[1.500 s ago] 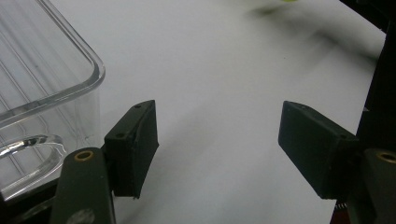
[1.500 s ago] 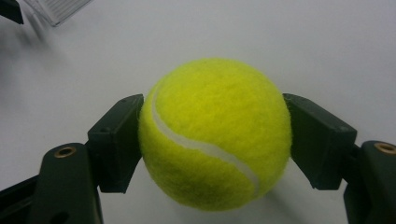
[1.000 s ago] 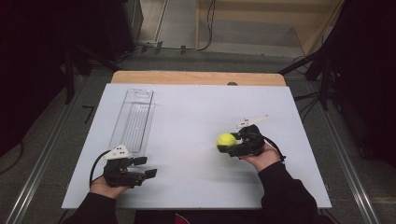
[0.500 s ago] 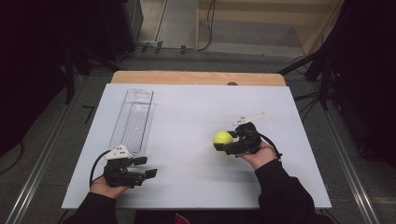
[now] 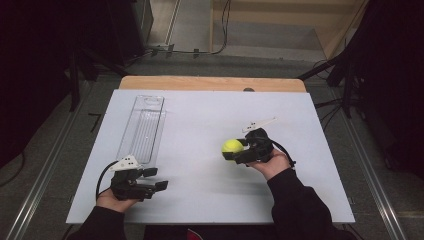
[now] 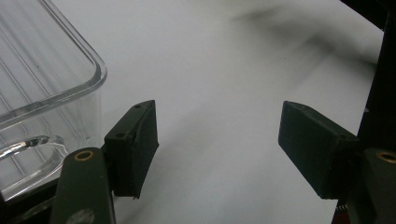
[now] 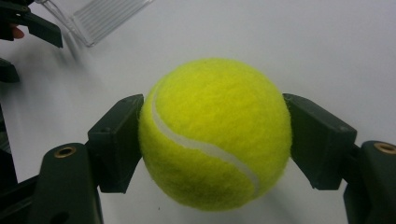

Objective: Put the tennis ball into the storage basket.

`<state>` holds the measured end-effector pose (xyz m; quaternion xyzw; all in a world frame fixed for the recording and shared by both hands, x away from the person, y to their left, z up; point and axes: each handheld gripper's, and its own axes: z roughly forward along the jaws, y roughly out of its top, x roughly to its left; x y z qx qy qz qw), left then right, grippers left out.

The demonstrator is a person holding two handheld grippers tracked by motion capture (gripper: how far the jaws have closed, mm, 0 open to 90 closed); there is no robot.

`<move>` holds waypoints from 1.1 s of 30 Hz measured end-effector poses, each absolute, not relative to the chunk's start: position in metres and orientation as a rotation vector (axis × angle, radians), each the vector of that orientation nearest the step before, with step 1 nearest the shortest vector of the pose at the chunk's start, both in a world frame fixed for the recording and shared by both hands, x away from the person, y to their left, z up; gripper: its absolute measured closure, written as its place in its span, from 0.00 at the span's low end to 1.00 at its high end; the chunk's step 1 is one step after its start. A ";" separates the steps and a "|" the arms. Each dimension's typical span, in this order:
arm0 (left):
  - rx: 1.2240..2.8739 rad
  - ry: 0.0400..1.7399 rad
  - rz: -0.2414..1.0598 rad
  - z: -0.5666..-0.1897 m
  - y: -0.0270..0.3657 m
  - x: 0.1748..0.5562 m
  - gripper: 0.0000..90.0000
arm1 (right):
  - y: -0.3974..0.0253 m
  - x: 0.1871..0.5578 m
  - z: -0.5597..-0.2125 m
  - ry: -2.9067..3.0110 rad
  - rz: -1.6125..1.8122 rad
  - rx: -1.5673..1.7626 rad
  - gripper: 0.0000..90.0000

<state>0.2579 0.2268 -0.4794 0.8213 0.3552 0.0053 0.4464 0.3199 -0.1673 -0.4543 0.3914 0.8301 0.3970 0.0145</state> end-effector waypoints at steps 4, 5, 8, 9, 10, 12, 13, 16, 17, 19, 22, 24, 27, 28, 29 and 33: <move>2.034 0.878 0.013 -0.480 0.227 0.258 0.33 | -0.164 0.321 -0.454 2.591 1.247 1.216 0.26; 2.036 0.878 0.013 -0.480 0.227 0.258 0.32 | -0.163 0.322 -0.453 2.593 1.244 1.213 0.26; 2.037 0.879 0.017 -0.480 0.227 0.258 0.32 | -0.158 0.323 -0.451 2.599 1.250 1.206 0.26; 2.036 0.879 0.018 -0.479 0.227 0.258 0.33 | -0.158 0.324 -0.451 2.603 1.248 1.203 0.26; 2.035 0.880 0.019 -0.479 0.227 0.258 0.33 | -0.157 0.324 -0.450 2.602 1.253 1.201 0.26; 2.035 0.879 0.018 -0.479 0.227 0.258 0.32 | -0.154 0.325 -0.450 2.604 1.256 1.202 0.26; 2.035 0.879 0.018 -0.479 0.227 0.258 0.32 | -0.153 0.326 -0.450 2.610 1.251 1.201 0.26; 2.034 0.879 0.017 -0.479 0.227 0.258 0.33 | -0.149 0.327 -0.449 2.615 1.253 1.199 0.26; 2.036 0.879 0.017 -0.479 0.227 0.258 0.33 | -0.148 0.328 -0.449 2.617 1.252 1.192 0.26; 2.036 0.879 0.017 -0.480 0.227 0.258 0.33 | -0.147 0.328 -0.448 2.618 1.253 1.195 0.26; 2.036 0.877 0.016 -0.480 0.227 0.258 0.33 | -0.144 0.330 -0.448 2.625 1.257 1.185 0.26; 2.035 0.879 0.016 -0.480 0.227 0.258 0.33 | -0.140 0.331 -0.446 2.629 1.261 1.182 0.26; 2.034 0.879 0.016 -0.480 0.227 0.258 0.32 | -0.137 0.332 -0.445 2.634 1.261 1.179 0.26; 2.034 0.879 0.016 -0.480 0.227 0.258 0.32 | -0.137 0.332 -0.445 2.634 1.261 1.179 0.26; 2.034 0.879 0.016 -0.480 0.227 0.258 0.33 | -0.134 0.334 -0.445 2.639 1.263 1.183 0.26; 2.033 0.878 0.014 -0.480 0.227 0.258 0.32 | -0.129 0.335 -0.445 2.648 1.269 1.173 0.26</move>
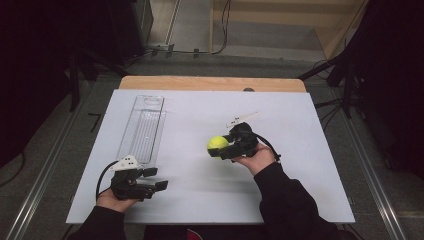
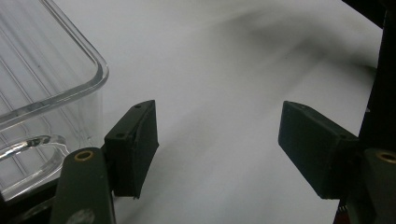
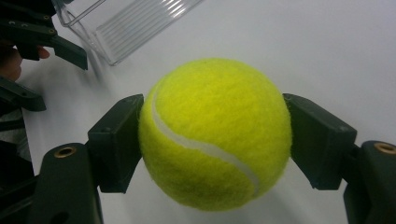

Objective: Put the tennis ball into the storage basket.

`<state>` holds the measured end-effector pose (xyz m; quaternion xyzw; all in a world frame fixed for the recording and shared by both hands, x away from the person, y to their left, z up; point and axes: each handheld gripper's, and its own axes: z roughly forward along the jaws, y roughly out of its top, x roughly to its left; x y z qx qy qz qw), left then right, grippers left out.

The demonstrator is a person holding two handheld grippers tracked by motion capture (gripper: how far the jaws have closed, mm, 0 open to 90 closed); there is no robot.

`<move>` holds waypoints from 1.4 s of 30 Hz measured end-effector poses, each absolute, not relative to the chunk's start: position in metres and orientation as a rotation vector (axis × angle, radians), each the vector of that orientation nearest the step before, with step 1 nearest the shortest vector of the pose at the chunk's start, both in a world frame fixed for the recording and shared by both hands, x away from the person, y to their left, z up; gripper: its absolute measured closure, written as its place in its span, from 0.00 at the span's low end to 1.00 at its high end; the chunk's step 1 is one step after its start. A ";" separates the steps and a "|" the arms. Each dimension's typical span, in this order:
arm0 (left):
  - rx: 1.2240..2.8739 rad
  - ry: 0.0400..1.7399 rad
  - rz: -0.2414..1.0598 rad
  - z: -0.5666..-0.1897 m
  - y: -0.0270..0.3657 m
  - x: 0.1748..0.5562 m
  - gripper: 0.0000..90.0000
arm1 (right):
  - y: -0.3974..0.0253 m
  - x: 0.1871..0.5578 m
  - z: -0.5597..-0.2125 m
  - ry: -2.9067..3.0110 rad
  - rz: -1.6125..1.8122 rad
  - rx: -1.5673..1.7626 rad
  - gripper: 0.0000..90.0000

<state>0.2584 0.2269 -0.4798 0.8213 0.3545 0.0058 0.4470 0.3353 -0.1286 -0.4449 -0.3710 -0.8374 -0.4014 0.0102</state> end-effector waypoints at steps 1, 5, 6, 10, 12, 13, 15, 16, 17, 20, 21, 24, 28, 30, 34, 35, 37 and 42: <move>2.034 0.878 0.015 -0.480 0.227 0.258 0.33 | -0.125 0.336 -0.445 -2.618 -1.249 -1.147 0.26; 2.033 0.877 0.015 -0.480 0.227 0.259 0.33 | -0.121 0.338 -0.444 -2.620 -1.248 -1.139 0.26; 2.032 0.877 0.015 -0.480 0.227 0.259 0.33 | -0.121 0.338 -0.444 -2.620 -1.248 -1.139 0.26; 2.032 0.878 0.013 -0.480 0.227 0.259 0.32 | -0.116 0.340 -0.444 -2.625 -1.246 -1.122 0.26; 2.032 0.878 0.010 -0.480 0.227 0.259 0.33 | -0.115 0.342 -0.442 -2.631 -1.244 -1.112 0.26; 2.032 0.878 0.010 -0.480 0.227 0.259 0.33 | -0.115 0.342 -0.442 -2.631 -1.244 -1.112 0.26; 2.032 0.878 0.011 -0.480 0.227 0.259 0.32 | -0.113 0.344 -0.441 -2.623 -1.247 -1.107 0.26; 2.031 0.879 0.009 -0.480 0.227 0.259 0.32 | -0.112 0.345 -0.440 -2.617 -1.255 -1.106 0.26; 2.032 0.879 0.009 -0.480 0.227 0.259 0.33 | -0.111 0.346 -0.440 -2.621 -1.253 -1.103 0.26; 2.032 0.880 0.010 -0.480 0.227 0.259 0.32 | -0.108 0.347 -0.438 -2.622 -1.254 -1.095 0.26; 2.032 0.880 0.010 -0.480 0.227 0.259 0.32 | -0.106 0.349 -0.437 -2.621 -1.261 -1.088 0.26; 2.032 0.880 0.011 -0.480 0.227 0.259 0.33 | -0.103 0.350 -0.436 -2.617 -1.258 -1.080 0.26; 2.031 0.880 0.011 -0.480 0.227 0.259 0.33 | -0.097 0.352 -0.434 -2.625 -1.255 -1.068 0.26; 2.032 0.880 0.012 -0.480 0.227 0.259 0.32 | -0.094 0.353 -0.433 -2.626 -1.256 -1.067 0.26; 2.032 0.880 0.010 -0.480 0.227 0.259 0.32 | -0.090 0.356 -0.432 -2.617 -1.264 -1.063 0.26; 2.031 0.879 0.008 -0.480 0.227 0.259 0.32 | -0.087 0.358 -0.432 -2.620 -1.262 -1.055 0.26; 2.031 0.879 0.009 -0.480 0.227 0.259 0.32 | -0.085 0.358 -0.431 -2.620 -1.261 -1.056 0.26; 2.033 0.878 0.011 -0.480 0.228 0.259 0.33 | -0.080 0.362 -0.428 -2.616 -1.269 -1.045 0.26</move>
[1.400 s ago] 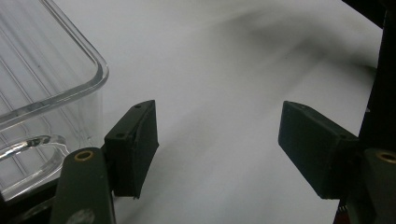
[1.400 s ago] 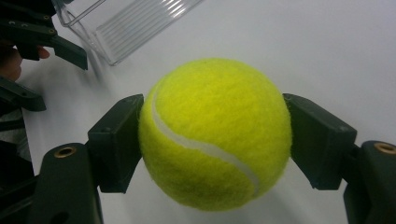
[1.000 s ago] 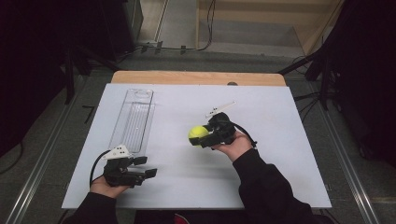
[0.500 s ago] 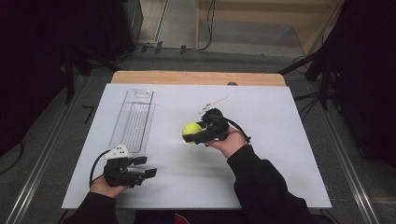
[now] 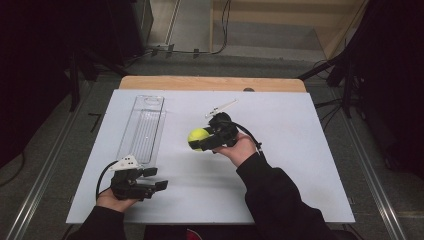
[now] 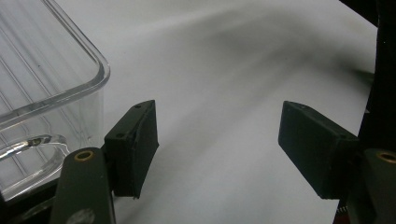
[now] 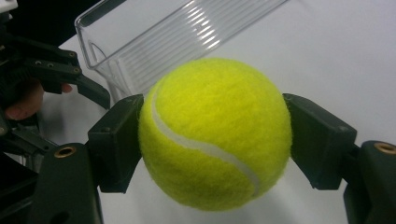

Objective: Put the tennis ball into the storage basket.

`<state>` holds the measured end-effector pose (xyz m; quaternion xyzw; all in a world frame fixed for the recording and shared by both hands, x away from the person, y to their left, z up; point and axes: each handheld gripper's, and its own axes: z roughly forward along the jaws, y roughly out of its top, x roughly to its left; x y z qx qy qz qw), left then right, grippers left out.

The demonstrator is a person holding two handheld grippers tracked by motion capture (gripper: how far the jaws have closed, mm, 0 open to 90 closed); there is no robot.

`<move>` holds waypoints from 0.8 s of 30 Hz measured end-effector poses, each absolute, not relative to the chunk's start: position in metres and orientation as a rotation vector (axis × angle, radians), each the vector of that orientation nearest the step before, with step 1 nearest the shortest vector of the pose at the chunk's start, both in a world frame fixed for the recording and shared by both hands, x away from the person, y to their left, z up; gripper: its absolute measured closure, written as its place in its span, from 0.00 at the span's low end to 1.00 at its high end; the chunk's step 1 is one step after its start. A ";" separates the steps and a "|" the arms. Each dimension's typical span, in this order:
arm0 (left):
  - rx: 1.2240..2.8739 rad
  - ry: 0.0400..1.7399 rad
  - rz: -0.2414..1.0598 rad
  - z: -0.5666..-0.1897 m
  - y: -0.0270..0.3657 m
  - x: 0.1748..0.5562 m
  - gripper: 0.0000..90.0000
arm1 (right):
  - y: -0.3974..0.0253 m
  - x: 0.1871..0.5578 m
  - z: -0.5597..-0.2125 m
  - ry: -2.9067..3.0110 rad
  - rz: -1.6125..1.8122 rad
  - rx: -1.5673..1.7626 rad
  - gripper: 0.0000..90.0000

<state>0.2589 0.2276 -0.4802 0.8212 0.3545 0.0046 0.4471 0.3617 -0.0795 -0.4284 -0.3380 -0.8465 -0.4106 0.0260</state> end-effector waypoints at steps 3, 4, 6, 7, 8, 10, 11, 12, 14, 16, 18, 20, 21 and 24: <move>2.029 0.879 0.009 -0.480 0.227 0.259 0.33 | -0.074 0.365 -0.426 -2.621 -1.269 -1.037 0.26; 2.029 0.879 0.009 -0.480 0.227 0.259 0.32 | -0.074 0.365 -0.426 -2.621 -1.269 -1.037 0.26; 2.031 0.879 0.011 -0.480 0.227 0.259 0.32 | -0.071 0.366 -0.424 -2.620 -1.274 -1.033 0.26; 2.031 0.879 0.009 -0.480 0.227 0.259 0.33 | -0.070 0.366 -0.424 -2.619 -1.272 -1.038 0.26; 2.031 0.879 0.009 -0.480 0.227 0.259 0.32 | -0.069 0.367 -0.423 -2.622 -1.276 -1.027 0.26; 2.030 0.878 0.009 -0.480 0.227 0.259 0.33 | -0.065 0.369 -0.421 -2.615 -1.280 -1.028 0.26; 2.030 0.879 0.009 -0.480 0.227 0.259 0.33 | -0.065 0.369 -0.421 -2.615 -1.280 -1.028 0.26; 2.030 0.879 0.009 -0.480 0.227 0.259 0.32 | -0.064 0.370 -0.420 -2.621 -1.283 -1.022 0.26; 2.030 0.879 0.010 -0.480 0.227 0.259 0.32 | -0.061 0.371 -0.419 -2.626 -1.286 -1.015 0.26; 2.032 0.878 0.010 -0.480 0.227 0.259 0.33 | -0.058 0.372 -0.417 -2.629 -1.286 -1.010 0.26; 2.032 0.878 0.012 -0.480 0.227 0.259 0.32 | -0.055 0.373 -0.416 -2.630 -1.289 -1.004 0.26; 2.032 0.877 0.013 -0.480 0.228 0.259 0.33 | -0.052 0.374 -0.415 -2.634 -1.287 -1.000 0.26; 2.034 0.876 0.014 -0.480 0.227 0.259 0.33 | -0.050 0.375 -0.415 -2.627 -1.286 -1.006 0.26; 2.032 0.876 0.014 -0.480 0.227 0.259 0.33 | -0.047 0.376 -0.415 -2.626 -1.284 -1.007 0.26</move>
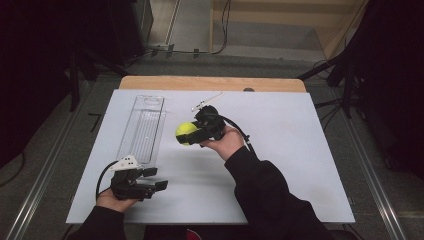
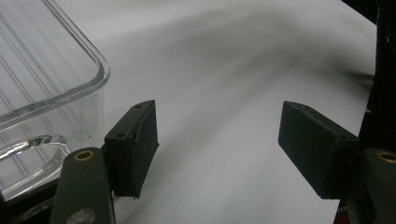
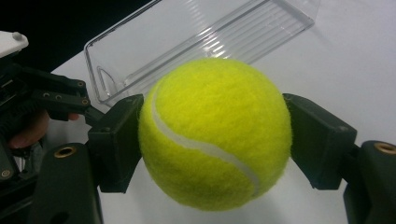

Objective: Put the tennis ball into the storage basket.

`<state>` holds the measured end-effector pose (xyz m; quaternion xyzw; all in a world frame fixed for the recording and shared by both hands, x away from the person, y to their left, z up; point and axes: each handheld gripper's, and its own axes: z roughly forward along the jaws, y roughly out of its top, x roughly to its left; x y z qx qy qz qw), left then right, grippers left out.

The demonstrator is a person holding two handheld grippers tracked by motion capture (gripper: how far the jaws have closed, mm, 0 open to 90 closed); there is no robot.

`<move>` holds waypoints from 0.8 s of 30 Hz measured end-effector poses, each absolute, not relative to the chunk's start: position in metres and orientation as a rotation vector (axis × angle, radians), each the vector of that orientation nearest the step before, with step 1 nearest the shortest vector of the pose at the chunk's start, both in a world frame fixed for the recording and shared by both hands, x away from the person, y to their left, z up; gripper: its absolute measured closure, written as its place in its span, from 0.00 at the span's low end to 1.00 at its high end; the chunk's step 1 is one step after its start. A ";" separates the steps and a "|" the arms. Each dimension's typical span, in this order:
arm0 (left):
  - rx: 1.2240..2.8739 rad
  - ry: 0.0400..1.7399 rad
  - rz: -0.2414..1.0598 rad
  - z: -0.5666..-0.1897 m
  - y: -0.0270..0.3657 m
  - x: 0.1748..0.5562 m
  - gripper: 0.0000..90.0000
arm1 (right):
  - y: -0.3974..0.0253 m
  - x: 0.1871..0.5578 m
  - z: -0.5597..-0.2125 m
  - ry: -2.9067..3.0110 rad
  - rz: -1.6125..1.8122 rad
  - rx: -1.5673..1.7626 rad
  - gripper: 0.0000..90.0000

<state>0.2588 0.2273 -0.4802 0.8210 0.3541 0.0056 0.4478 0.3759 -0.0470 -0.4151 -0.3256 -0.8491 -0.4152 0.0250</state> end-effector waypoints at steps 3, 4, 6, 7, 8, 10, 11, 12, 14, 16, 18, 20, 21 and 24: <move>2.033 0.877 0.013 -0.480 0.227 0.259 0.33 | -0.043 0.378 -0.415 -2.627 -1.282 -1.002 0.26; 2.033 0.875 0.014 -0.480 0.227 0.259 0.33 | -0.042 0.379 -0.415 -2.623 -1.281 -1.004 0.26; 2.035 0.875 0.013 -0.480 0.227 0.259 0.33 | -0.040 0.380 -0.414 -2.620 -1.283 -1.001 0.26; 2.035 0.875 0.013 -0.480 0.227 0.259 0.32 | -0.040 0.381 -0.414 -2.621 -1.288 -0.996 0.26; 2.034 0.875 0.013 -0.480 0.227 0.259 0.33 | -0.039 0.381 -0.414 -2.617 -1.286 -0.998 0.26; 2.034 0.875 0.013 -0.480 0.227 0.259 0.33 | -0.037 0.382 -0.413 -2.621 -1.285 -0.995 0.26; 2.034 0.875 0.013 -0.480 0.227 0.259 0.33 | -0.037 0.382 -0.413 -2.621 -1.285 -0.995 0.26; 2.033 0.876 0.013 -0.480 0.227 0.259 0.33 | -0.035 0.383 -0.412 -2.621 -1.290 -0.994 0.26; 2.034 0.875 0.013 -0.480 0.227 0.259 0.32 | -0.032 0.384 -0.411 -2.624 -1.290 -0.989 0.26; 2.034 0.876 0.014 -0.480 0.227 0.259 0.33 | -0.031 0.384 -0.411 -2.627 -1.288 -0.986 0.26; 2.033 0.876 0.014 -0.480 0.227 0.258 0.32 | -0.028 0.385 -0.410 -2.628 -1.288 -0.983 0.26; 2.033 0.876 0.014 -0.480 0.227 0.258 0.32 | -0.025 0.386 -0.411 -2.624 -1.290 -0.984 0.26; 2.034 0.877 0.014 -0.480 0.227 0.258 0.33 | -0.025 0.387 -0.411 -2.626 -1.291 -0.985 0.26; 2.034 0.876 0.013 -0.480 0.228 0.258 0.32 | -0.022 0.388 -0.411 -2.624 -1.290 -0.986 0.26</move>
